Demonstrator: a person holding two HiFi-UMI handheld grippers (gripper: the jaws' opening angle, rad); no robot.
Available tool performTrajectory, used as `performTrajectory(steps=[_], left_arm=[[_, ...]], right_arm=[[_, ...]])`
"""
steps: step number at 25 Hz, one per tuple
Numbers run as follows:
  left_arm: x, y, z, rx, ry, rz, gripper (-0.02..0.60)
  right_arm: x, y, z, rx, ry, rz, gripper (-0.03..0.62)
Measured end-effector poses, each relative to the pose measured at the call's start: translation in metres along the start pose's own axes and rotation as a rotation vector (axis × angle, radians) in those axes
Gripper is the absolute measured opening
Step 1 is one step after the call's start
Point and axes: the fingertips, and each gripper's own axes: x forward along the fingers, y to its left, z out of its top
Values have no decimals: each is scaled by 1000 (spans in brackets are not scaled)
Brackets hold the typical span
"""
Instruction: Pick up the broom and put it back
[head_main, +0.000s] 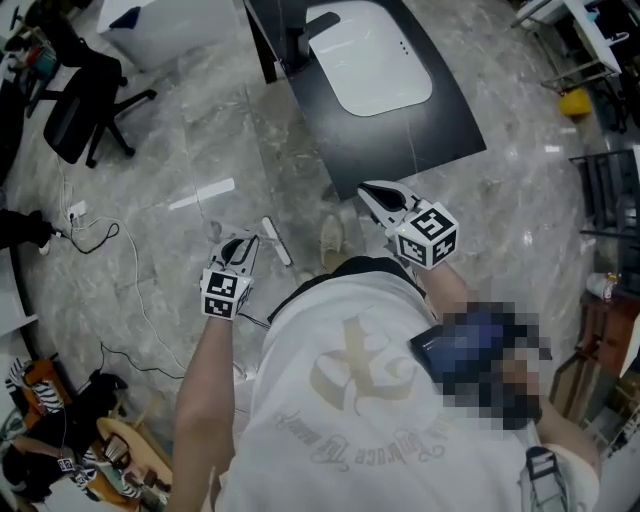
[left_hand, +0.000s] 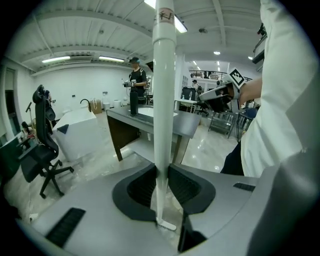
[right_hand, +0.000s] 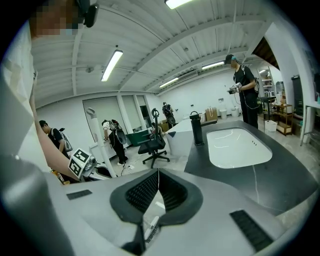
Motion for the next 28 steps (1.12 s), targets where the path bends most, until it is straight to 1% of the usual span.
performTrajectory(steps=[3, 8, 13, 20, 28], left_arm=[[13, 5, -3, 34, 30, -29, 86], [39, 14, -5, 67, 86, -58, 86], [64, 21, -13, 119, 136, -98, 86], [96, 28, -18, 146, 175, -135, 86], [134, 26, -30, 187, 249, -186, 86]], right_arm=[[-2, -5, 1, 6, 9, -19, 18], [-7, -19, 3, 26, 16, -46, 18], [-4, -29, 5, 35, 14, -58, 18], [-5, -44, 7, 45, 29, -75, 18], [-3, -65, 2, 63, 50, -95, 18]])
